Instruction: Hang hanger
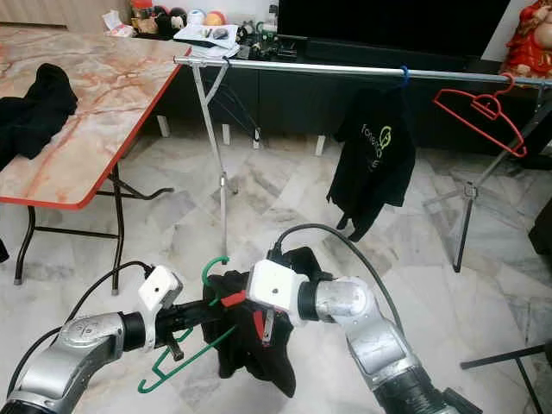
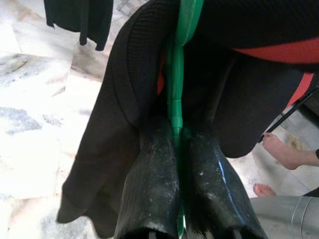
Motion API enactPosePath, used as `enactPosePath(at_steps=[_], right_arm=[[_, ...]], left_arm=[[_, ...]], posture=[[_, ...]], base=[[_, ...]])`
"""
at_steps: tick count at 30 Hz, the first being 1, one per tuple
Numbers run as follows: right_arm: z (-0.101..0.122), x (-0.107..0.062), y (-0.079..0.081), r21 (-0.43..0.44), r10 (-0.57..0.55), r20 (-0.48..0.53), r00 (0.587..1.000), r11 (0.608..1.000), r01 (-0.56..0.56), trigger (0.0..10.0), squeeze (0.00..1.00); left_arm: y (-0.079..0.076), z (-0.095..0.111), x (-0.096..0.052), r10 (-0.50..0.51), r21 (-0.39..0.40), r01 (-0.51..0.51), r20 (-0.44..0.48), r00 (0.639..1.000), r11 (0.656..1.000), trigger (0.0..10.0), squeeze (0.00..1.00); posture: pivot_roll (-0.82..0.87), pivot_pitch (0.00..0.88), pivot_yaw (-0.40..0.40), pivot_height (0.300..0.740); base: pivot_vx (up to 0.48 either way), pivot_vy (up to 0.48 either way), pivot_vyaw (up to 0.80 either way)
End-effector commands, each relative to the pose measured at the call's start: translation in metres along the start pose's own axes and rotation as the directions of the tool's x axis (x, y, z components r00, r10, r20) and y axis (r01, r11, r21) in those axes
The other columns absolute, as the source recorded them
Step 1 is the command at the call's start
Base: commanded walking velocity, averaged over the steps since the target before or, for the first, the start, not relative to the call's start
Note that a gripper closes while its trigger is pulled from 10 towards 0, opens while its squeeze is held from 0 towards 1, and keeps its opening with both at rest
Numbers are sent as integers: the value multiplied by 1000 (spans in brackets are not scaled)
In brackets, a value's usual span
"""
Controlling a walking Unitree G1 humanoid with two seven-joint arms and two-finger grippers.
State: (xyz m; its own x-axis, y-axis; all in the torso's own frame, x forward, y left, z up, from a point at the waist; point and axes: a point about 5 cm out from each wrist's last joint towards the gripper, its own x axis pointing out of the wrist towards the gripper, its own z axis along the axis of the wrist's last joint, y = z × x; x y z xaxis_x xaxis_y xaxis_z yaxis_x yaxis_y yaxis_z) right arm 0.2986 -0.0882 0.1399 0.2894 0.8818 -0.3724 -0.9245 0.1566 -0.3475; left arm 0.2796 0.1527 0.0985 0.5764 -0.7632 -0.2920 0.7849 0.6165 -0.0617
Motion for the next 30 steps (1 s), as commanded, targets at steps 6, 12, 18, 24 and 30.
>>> enactPosePath(at_steps=[6, 12, 18, 24, 30], right_arm=[[-12, -2, -16, -38, -138, -103, 985, 990, 135, 10000, 0], [-3, 0, -14, -14, -113, -46, 993, 994, 113, 10000, 816], [0, 0, -8, -13, -65, -36, 997, 998, 65, 10000, 812], [-10, -9, -5, -51, -36, -139, 990, 998, 30, 10000, 765], [-21, -16, 3, -64, 5, -229, 973, 998, -20, 10000, 263]], left_arm=[[-2, 6, -1, -10, -1, 10, 26, 1000, 1000, 10000, 0], [-2, 6, -1, -15, -5, 15, 26, 1000, 1000, 10000, 0], [-2, 6, -1, -13, -10, 13, 24, 1000, 1000, 10000, 0], [-2, 4, -1, -8, -14, 8, 19, 1000, 1000, 10000, 0], [-1, 3, -2, -5, -17, 5, 18, 1000, 1000, 10000, 0]], posture=[[76, 136, -61, 740], [76, 137, -60, 740], [73, 136, -62, 740], [68, 138, -62, 740], [65, 141, -62, 740]], base=[[0, 0, 0], [0, 0, 0], [0, 0, 0], [0, 0, 0], [0, 0, 0]])
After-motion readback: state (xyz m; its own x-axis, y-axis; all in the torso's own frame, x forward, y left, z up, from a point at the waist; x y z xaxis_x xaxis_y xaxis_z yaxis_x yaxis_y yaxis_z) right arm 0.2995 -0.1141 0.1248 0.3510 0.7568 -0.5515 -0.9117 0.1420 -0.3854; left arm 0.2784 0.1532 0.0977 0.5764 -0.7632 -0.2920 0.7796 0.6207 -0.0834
